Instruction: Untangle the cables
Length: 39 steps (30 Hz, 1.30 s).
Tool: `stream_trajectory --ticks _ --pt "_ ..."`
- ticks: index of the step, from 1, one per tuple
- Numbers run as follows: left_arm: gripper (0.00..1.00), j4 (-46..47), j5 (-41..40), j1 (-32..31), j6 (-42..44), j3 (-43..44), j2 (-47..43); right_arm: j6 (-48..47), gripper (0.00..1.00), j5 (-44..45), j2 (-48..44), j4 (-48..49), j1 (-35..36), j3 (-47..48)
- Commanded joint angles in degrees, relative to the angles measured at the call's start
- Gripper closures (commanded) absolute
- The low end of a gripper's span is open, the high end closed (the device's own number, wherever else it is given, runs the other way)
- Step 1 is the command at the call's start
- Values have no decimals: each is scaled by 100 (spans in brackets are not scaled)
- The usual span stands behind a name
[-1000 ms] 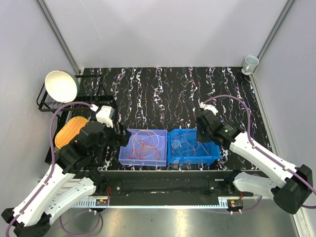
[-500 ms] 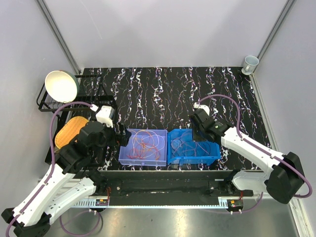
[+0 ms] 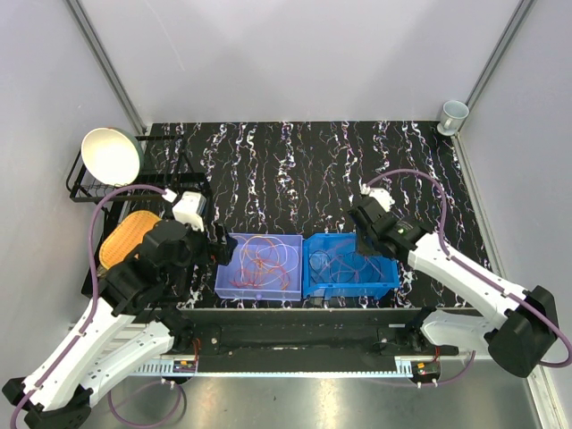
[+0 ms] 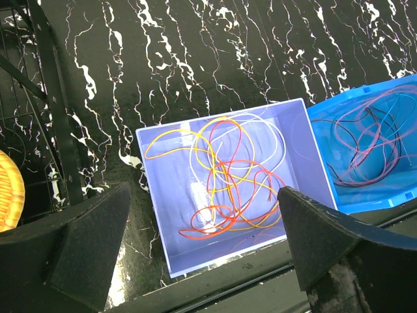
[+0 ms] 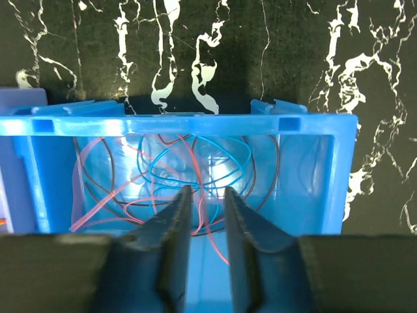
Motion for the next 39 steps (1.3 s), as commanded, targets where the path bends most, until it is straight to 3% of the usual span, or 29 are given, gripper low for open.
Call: stream_trajectory --ticks 1,3,15,21,22,24,28,33,35,39 --pt "1 198 -167 -12 -12 -6 -86 130 62 181 -133 -170 -15 430" --pt "1 198 -176 -21 -12 -6 -95 121 53 111 -194 -240 -15 553" --pt "1 198 -176 -21 -21 -6 -148 138 30 558 -432 -223 -24 1230" --pt "1 189 -194 -21 -21 -6 -209 -168 9 1455 -370 303 -24 1485" --pt "1 198 -194 -12 -21 -6 -218 -561 1 1525 -309 591 -24 1477" --pt "1 198 -202 -12 -21 -15 -236 -853 0 1692 -178 795 -24 1529" --pt "1 198 -194 -21 -21 -15 -323 -1390 0 2964 113 1156 -24 1669" --pt "1 207 -158 -21 -12 -15 -411 -2356 0 2494 -317 2631 -181 1135" --pt "1 215 -176 -21 -38 -33 -464 -2873 0 2344 -659 3726 -313 505" --pt "1 207 -202 -21 -30 -33 -499 -3069 0 2159 -617 4162 -814 185"
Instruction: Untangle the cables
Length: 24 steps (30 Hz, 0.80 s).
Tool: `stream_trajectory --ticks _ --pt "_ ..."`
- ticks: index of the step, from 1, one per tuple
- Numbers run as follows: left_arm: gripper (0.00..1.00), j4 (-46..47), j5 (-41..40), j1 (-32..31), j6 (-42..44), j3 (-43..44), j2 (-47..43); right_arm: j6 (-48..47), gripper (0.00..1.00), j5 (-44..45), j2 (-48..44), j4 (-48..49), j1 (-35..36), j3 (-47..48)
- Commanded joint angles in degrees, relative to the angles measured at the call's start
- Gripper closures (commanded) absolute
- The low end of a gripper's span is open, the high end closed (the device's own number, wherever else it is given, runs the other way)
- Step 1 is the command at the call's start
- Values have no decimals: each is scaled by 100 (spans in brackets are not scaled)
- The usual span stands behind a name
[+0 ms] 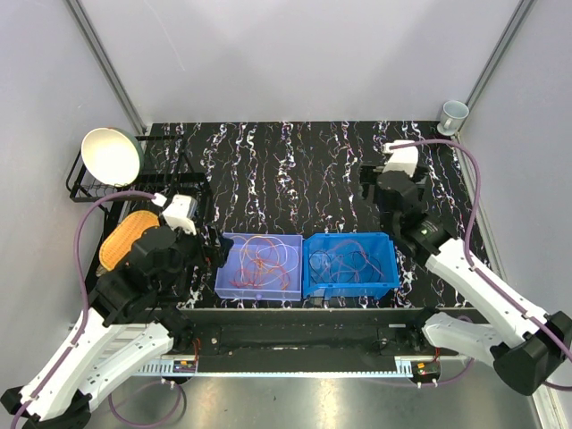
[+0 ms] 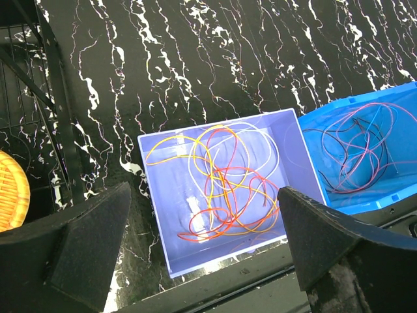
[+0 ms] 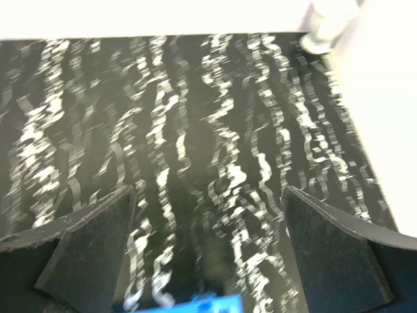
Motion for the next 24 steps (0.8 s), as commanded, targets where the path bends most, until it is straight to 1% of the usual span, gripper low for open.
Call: stream_trajectory --ticks 1,3,6,7,10,14,20,23,24 --pt "1 222 -172 -12 -39 -26 -106 -721 0 -145 -11 1390 -578 -437" --pt "1 222 -181 -12 -39 -26 -132 -959 0 -277 -54 1811 -763 -684" --pt "1 222 -189 -12 -39 -35 -185 -1109 0 -566 -230 2681 -1124 -1377" --pt "1 222 -189 -21 -39 -35 -194 -1127 0 -646 -344 2841 -1325 -1519" --pt "1 222 -189 -12 -39 -35 -203 -1276 0 -927 -546 3509 -1537 -2116" --pt "1 222 -189 -21 -39 -35 -203 -1286 0 -946 -521 3739 -1818 -2513" --pt "1 222 -216 -12 -47 -44 -220 -1013 0 -963 -424 4108 -2144 -3110" --pt "1 213 -225 -21 -56 -44 -229 -794 0 -1226 -336 4362 -2398 -3383" --pt "1 222 -216 -21 -47 -44 -229 -654 0 -1375 -240 4633 -2451 -3566"
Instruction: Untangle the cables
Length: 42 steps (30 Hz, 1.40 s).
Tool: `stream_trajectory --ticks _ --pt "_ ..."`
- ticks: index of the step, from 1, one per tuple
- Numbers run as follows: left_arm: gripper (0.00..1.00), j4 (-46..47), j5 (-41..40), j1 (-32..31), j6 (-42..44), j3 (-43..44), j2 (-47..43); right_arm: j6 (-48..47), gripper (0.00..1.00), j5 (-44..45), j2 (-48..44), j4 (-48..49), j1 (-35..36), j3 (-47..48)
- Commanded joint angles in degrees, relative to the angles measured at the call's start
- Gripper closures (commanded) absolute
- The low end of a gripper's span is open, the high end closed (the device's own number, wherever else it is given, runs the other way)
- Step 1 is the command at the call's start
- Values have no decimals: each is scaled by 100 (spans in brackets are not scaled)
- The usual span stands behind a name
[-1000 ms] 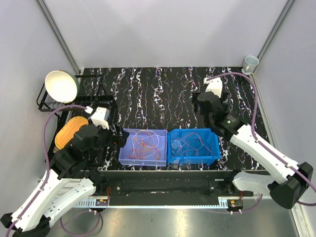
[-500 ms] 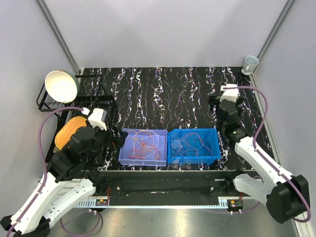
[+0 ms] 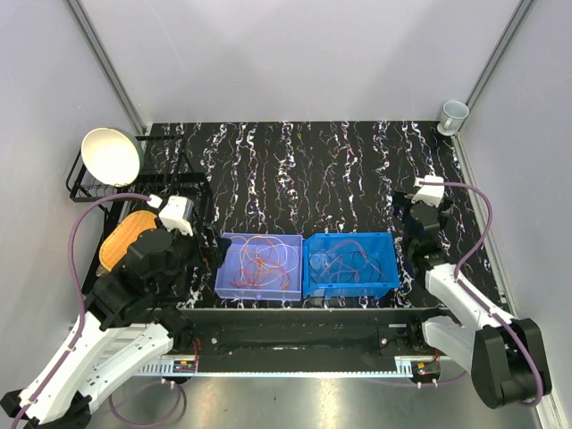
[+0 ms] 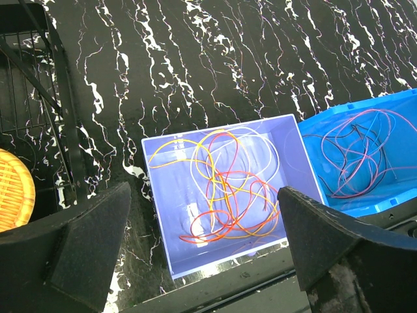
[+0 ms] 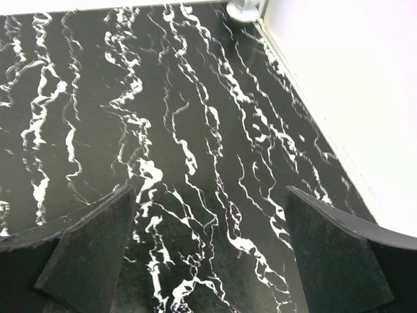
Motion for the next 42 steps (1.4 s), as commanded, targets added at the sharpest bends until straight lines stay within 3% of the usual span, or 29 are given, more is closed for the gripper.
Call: stream_trajectory --ticks 1,9,14,18,21,26,35,42 --pt "1 224 -131 -21 -45 -42 -78 379 0 -456 226 1089 -318 -424" --pt "1 224 -139 -21 -54 -42 -52 379 0 -1132 1858 3819 -811 -1005" --pt "1 233 -201 -21 -63 -42 -78 607 0 -1545 2493 4185 -1232 -839" --pt "1 224 -192 -21 -54 -42 -17 450 0 -2652 3318 4842 -1321 -734" --pt "1 224 -183 -21 -63 -42 9 291 0 -2953 3153 3949 -1469 -426" --pt "1 224 -218 -12 -80 -42 53 686 0 -2083 3259 4026 -1471 -390" --pt "1 224 -280 -12 -107 -59 141 695 0 -2074 3259 4062 -1471 -382" --pt "1 250 -1009 -3 -204 -94 405 695 0 -2065 3259 4088 -1471 -399"
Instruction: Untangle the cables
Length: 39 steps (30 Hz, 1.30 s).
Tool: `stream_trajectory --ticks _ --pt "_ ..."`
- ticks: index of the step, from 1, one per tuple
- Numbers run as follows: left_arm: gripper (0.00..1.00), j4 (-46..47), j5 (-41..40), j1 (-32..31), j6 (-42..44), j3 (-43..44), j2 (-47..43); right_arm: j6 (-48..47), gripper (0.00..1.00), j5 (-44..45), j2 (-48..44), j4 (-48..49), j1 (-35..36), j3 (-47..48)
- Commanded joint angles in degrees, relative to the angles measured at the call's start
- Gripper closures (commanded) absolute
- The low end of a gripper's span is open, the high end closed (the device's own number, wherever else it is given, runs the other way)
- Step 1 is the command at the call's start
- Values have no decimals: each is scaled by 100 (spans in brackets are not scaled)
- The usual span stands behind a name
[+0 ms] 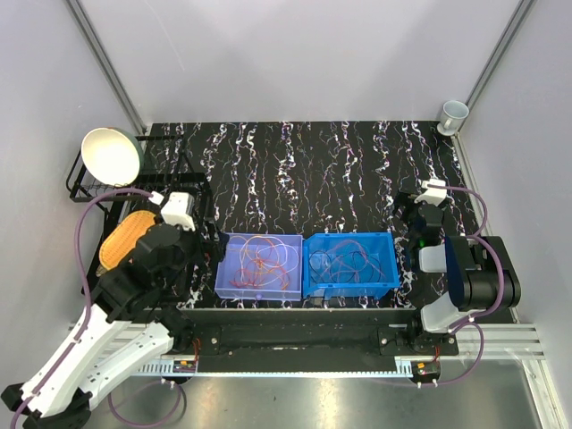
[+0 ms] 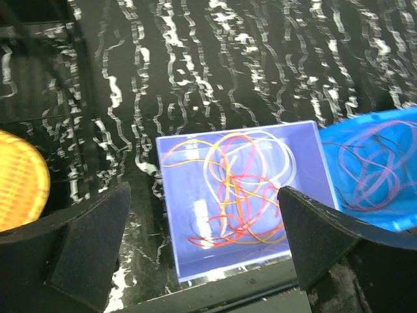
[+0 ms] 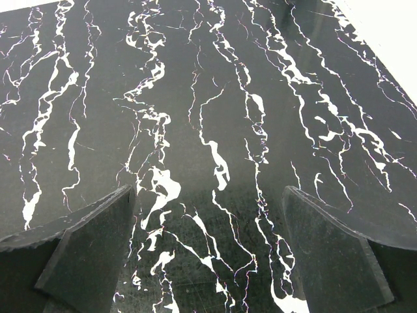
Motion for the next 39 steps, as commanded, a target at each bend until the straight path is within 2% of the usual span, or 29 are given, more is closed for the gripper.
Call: stream_trajectory --ticks 1,4,6,7,9,10,11,12,13,16,19,22,28,31,34,35,39 --pt "1 316 -951 -3 -44 -188 208 24 0 151 22 287 -30 86" --pt "1 421 -2103 -12 -376 -399 585 33 0 151 13 287 -30 86" --pt "1 763 -2578 -3 -299 -793 674 33 0 160 13 287 -30 95" --pt "1 1261 -2868 -3 -133 -934 657 33 0 151 13 287 -30 95" --pt "1 1974 -2941 -3 279 -1486 552 33 0 151 13 287 -30 95" --pt "1 2848 -2880 5 795 -1707 369 24 0 151 22 287 -30 95" --pt "1 3291 -2818 5 1035 -1944 263 24 0 151 22 287 -30 95" --pt "1 4253 -2740 14 1307 -2443 166 33 0 151 13 287 -30 95" --pt "1 4715 -2704 14 1875 -2674 -27 24 0 151 22 287 -30 95" --pt "1 6164 -2800 84 2722 -3422 -213 24 0 143 22 287 -30 95" --pt "1 6697 -3222 364 2603 -3704 -74 33 0 151 22 287 -30 95" --pt "1 7039 -3012 908 2358 -3915 129 33 0 151 22 287 -30 95" --pt "2 7672 -1879 2193 1714 -4082 673 42 0 151 22 288 -30 86" --pt "2 7909 -1746 2466 1863 -3994 1157 33 0 151 22 296 -30 86" --pt "2 8567 -1684 2633 1951 -4125 1491 42 0 151 13 296 -30 86" --pt "2 8996 -1527 2686 1934 -4152 1744 51 0 143 22 305 -30 86" --pt "2 9719 -1350 2792 1969 -4074 2668 42 0 151 13 296 -30 77"
